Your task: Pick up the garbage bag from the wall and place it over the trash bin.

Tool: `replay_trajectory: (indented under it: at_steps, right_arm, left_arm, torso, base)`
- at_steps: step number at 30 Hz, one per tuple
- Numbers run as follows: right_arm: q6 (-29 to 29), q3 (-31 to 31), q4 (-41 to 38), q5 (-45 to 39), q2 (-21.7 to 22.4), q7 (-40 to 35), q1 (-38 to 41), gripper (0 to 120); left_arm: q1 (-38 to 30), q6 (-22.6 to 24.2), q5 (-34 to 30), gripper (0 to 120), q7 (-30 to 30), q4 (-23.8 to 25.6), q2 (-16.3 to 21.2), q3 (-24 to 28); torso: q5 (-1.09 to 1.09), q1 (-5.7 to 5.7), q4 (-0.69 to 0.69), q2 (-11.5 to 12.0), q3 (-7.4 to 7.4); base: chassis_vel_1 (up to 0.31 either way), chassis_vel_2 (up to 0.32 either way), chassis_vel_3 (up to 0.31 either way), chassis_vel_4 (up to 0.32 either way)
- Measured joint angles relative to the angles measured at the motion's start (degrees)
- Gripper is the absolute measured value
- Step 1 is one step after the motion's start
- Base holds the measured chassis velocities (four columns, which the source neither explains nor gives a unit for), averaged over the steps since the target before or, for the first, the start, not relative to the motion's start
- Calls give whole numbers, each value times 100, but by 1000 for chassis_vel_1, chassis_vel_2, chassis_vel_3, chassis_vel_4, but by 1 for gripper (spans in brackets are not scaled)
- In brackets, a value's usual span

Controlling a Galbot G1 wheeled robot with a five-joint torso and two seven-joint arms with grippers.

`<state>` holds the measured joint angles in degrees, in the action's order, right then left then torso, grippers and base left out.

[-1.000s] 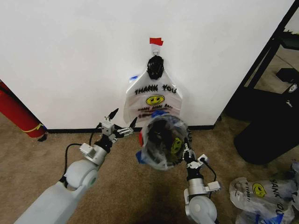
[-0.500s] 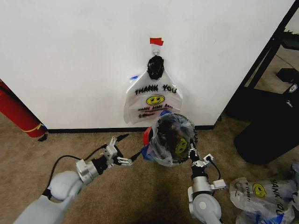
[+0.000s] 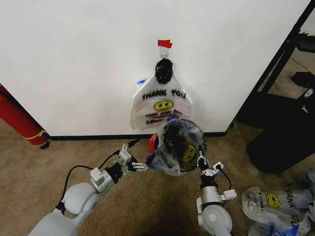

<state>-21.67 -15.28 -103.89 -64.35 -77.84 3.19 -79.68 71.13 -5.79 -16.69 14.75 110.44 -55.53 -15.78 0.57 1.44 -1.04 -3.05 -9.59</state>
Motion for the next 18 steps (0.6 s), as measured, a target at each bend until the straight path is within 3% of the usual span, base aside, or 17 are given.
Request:
replay_trajectory:
  at_steps: [7, 18]
  right_arm:
    - [7, 44, -175, 73, -17, 3, -62, 1]
    - [112, 130, -535, 91, -85, -22, -175, 1]
  left_arm:
    - [-62, 278, 296, 100, -620, -97, 41, 0]
    - [-168, 345, 663, 100, -795, -523, -18, 37]
  torso:
    - [0, 0, 0, 0, 0]
    - [1, 0, 0, 0, 0]
  base:
    - [0, 0, 0, 0]
    - [0, 0, 0, 0]
